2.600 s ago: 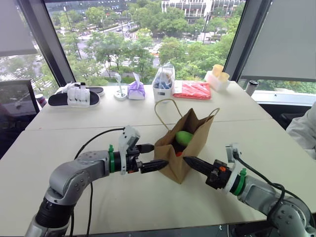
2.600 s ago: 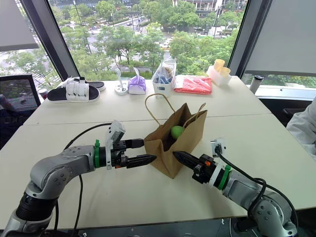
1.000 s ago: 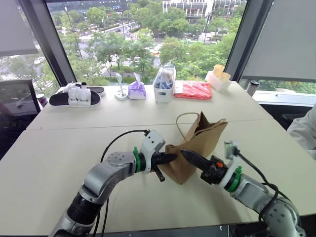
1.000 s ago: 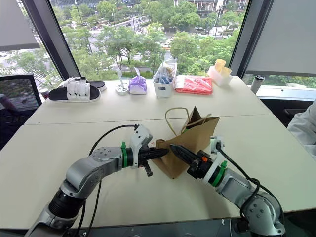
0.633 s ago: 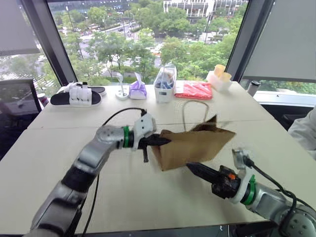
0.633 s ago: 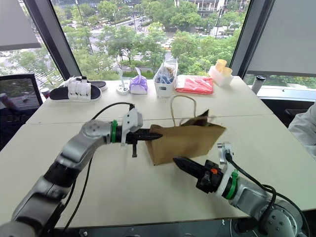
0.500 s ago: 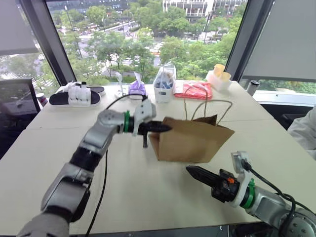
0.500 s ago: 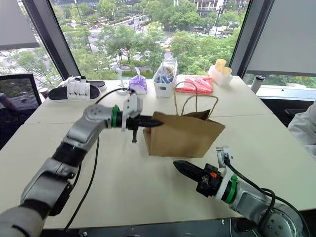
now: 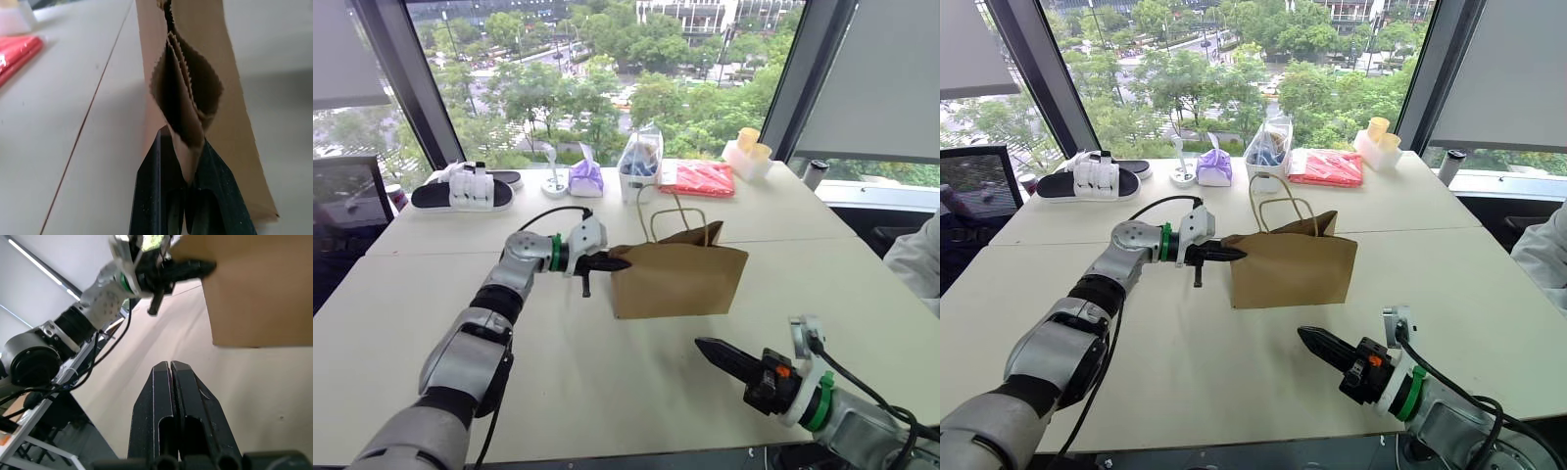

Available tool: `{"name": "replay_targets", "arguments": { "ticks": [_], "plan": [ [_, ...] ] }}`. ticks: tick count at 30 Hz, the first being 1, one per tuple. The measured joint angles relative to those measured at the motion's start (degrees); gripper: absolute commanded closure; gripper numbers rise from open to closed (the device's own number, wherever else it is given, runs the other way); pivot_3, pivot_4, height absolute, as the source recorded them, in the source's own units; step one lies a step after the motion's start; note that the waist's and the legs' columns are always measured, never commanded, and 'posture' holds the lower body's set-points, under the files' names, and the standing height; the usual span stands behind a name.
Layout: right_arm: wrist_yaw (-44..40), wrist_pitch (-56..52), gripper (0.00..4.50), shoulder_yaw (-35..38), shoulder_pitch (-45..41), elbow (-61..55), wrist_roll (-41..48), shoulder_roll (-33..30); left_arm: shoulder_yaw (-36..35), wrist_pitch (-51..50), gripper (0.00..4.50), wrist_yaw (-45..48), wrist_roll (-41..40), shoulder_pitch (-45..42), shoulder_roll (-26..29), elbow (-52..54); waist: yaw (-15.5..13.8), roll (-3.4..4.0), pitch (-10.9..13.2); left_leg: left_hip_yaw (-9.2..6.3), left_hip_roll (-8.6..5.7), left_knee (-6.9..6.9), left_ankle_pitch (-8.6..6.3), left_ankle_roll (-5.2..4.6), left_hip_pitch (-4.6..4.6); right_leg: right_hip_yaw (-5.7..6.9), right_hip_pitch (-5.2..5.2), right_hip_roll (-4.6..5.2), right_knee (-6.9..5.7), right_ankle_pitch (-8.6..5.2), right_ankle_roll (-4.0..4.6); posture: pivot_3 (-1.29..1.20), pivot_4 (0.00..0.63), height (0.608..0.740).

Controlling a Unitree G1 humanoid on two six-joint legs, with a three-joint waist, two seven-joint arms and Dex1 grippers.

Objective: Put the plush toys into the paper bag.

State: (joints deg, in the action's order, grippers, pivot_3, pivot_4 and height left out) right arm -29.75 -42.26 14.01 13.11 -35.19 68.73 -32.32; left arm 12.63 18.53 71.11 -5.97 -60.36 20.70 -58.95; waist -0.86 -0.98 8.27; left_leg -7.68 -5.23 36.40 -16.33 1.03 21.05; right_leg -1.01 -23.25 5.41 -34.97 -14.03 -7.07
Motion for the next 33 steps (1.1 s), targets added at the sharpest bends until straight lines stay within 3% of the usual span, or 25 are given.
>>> {"name": "replay_targets", "arguments": {
  "ticks": [2,5,11,12,17,21,24,29,33],
  "plan": [
    [0.1,0.0,4.5,0.0,-0.3,0.0,0.0,0.0,-0.2,2.1,4.45,-0.3,1.0,-0.2,-0.1,-1.1,0.1,-0.01,0.0,0.01,0.0,0.01,-0.01,-0.01,0.0,0.0,0.0,0.0,0.0,0.0,0.0,0.0,0.15,0.74],
    [0.0,0.0,4.5,-0.6,-1.3,0.2,0.0,-0.1,-0.6,2.4,3.2,0.2,1.5,-0.2,-0.1,-1.4,0.1,-0.01,0.0,0.0,0.01,0.01,-0.01,-0.01,0.0,0.0,0.0,-0.02,-0.03,0.0,0.0,0.0,0.15,0.74],
    [-0.6,-0.1,4.5,-1.4,-3.2,1.4,-0.5,-0.3,-3.7,0.4,0.27,0.8,0.4,0.5,-0.1,1.9,0.2,-0.01,0.0,0.0,0.01,0.02,-0.01,-0.02,-0.01,0.0,-0.02,-0.03,-0.09,0.0,0.0,0.0,0.15,0.74],
    [-0.6,-0.2,4.5,-1.5,-3.3,1.6,-0.5,-0.3,-4.4,-0.1,0.03,0.6,0.3,0.8,0.0,2.9,0.2,0.0,0.0,0.0,0.01,0.03,-0.01,-0.02,-0.01,0.0,-0.02,-0.03,-0.09,0.0,0.0,0.0,0.15,0.74],
    [-1.1,-0.6,4.5,-2.3,-4.1,1.9,-1.0,-0.3,-5.7,-9.9,0.03,2.1,-2.3,6.5,4.1,14.9,0.6,0.01,0.0,-0.01,0.05,0.0,-0.01,-0.02,-0.02,-0.02,-0.08,-0.07,-0.14,0.0,0.0,0.0,0.15,0.74],
    [-1.7,-0.9,4.5,-1.9,-4.0,2.6,-1.4,-1.4,-10.8,-31.0,0.03,3.0,-12.1,20.4,12.9,39.2,1.9,0.07,0.0,-0.02,0.1,-0.23,-0.03,-0.04,-0.12,-0.17,-0.17,-0.07,-0.17,0.0,0.01,0.0,0.15,0.74],
    [-1.8,-1.0,4.5,-0.7,-5.1,3.5,-2.7,-3.7,-16.8,-45.8,0.03,-2.5,-19.7,30.7,16.7,55.4,1.5,0.08,0.0,-0.03,0.1,-0.19,-0.03,-0.04,-0.14,-0.19,-0.1,-0.02,-0.1,0.0,0.02,0.0,0.15,0.74],
    [-5.4,-2.4,4.5,3.0,-9.5,4.5,-5.7,-14.8,-26.0,-60.1,0.03,-12.6,-27.6,49.8,18.4,74.4,0.9,0.1,0.0,0.02,0.06,-0.23,-0.06,-0.07,-0.33,-0.2,0.17,0.07,0.01,-0.02,0.04,0.0,0.15,0.74],
    [-9.4,-3.5,4.5,1.8,-8.5,6.6,-8.3,-16.7,-31.4,-65.7,0.03,-20.1,-32.6,62.1,15.8,85.8,-0.2,0.06,0.0,0.01,0.11,-0.23,-0.07,-0.07,-0.41,-0.19,0.31,0.12,0.09,-0.04,0.07,0.0,0.15,0.74]
  ]
}}
